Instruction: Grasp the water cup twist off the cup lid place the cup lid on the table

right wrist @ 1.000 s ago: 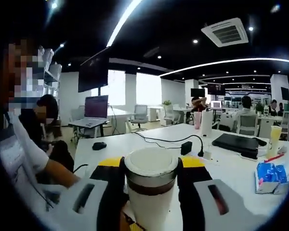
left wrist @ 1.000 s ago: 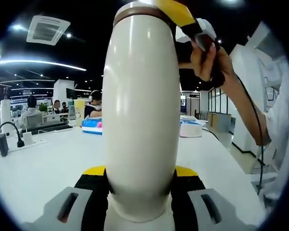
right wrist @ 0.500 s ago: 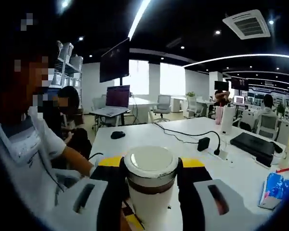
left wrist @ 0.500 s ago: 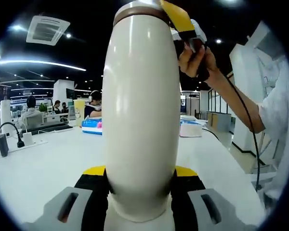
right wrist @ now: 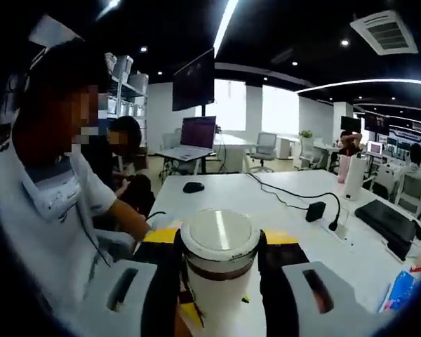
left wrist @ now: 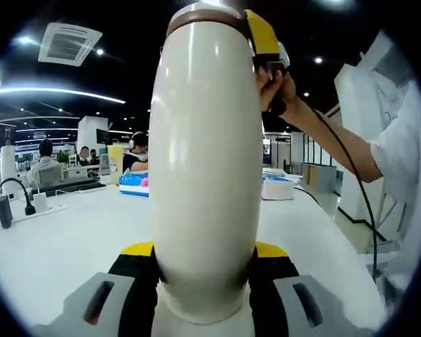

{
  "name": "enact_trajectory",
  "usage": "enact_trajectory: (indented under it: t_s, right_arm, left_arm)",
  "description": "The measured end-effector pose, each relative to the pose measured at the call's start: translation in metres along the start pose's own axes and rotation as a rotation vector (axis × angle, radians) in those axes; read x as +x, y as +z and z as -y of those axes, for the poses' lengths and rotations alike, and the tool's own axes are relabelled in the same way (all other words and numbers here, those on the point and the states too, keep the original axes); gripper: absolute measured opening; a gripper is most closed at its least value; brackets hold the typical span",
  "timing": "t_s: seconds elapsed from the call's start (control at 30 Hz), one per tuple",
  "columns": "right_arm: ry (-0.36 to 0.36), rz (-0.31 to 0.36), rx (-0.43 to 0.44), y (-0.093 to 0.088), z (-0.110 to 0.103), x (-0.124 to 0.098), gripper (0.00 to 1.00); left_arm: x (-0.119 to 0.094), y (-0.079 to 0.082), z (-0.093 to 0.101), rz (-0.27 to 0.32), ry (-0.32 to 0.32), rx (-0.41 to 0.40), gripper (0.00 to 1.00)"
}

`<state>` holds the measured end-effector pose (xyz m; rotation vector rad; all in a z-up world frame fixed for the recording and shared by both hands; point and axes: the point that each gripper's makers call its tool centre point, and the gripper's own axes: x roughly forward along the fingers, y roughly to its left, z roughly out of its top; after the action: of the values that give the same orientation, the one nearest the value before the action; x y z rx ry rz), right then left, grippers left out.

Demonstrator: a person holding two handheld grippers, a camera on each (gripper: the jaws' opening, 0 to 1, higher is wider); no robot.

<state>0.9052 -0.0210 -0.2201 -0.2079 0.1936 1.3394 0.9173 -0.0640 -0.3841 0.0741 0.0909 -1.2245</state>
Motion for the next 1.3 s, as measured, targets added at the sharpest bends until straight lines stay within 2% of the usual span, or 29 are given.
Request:
enact_trajectory:
  t_s: [0.2,0.4,0.77,0.83,0.97,1.1,1.13,1.17,1.23,1.3]
  right_arm:
    - [0.048,-0.025,-0.01,-0.001,-0.002,-0.001,0.45]
    - [0.058,-0.051,-0.02,-0.001,-0.001,-0.002,0.45]
    - [0.005,-0.055,-0.01,0.001,0.004,-0.003,0.46]
    - [-0.016,-0.033,-0.008,0.006,0.004,-0.003,0.48]
    - [-0.12,0.018,0.004,0.016,0.008,-0.008,0.55]
    - [-0.249,0.09,0.063,0.027,0.008,-0.018,0.6]
    - [-0.277,0.125,0.07,0.032,0.004,-0.018,0.62]
    - [-0.327,0.14,0.096,0.032,0.004,-0.02,0.62]
    - [-0.429,0.101,0.077,0.025,0.001,-0.021,0.64]
    - [-0.568,0.077,0.03,0.02,0.003,-0.024,0.66]
  left_arm:
    - [0.0,0.0,0.0,0.0,-0.001,0.004,0.51]
    - [0.0,0.001,0.0,0.0,-0.001,0.004,0.51]
    - [0.0,0.002,0.0,-0.001,0.0,0.003,0.51]
    - [0.0,0.002,-0.001,-0.001,-0.001,0.004,0.51]
    - [0.0,0.002,-0.001,-0.001,0.0,0.005,0.51]
    - [0.0,0.002,-0.001,0.0,-0.001,0.005,0.51]
    - [0.0,0.002,-0.001,0.0,-0.001,0.005,0.51]
    - [0.0,0.002,-0.001,0.0,-0.001,0.006,0.51]
    - [0.0,0.002,-0.001,0.0,-0.001,0.005,0.51]
    - [-0.001,0.002,0.0,-0.001,-0.001,0.006,0.51]
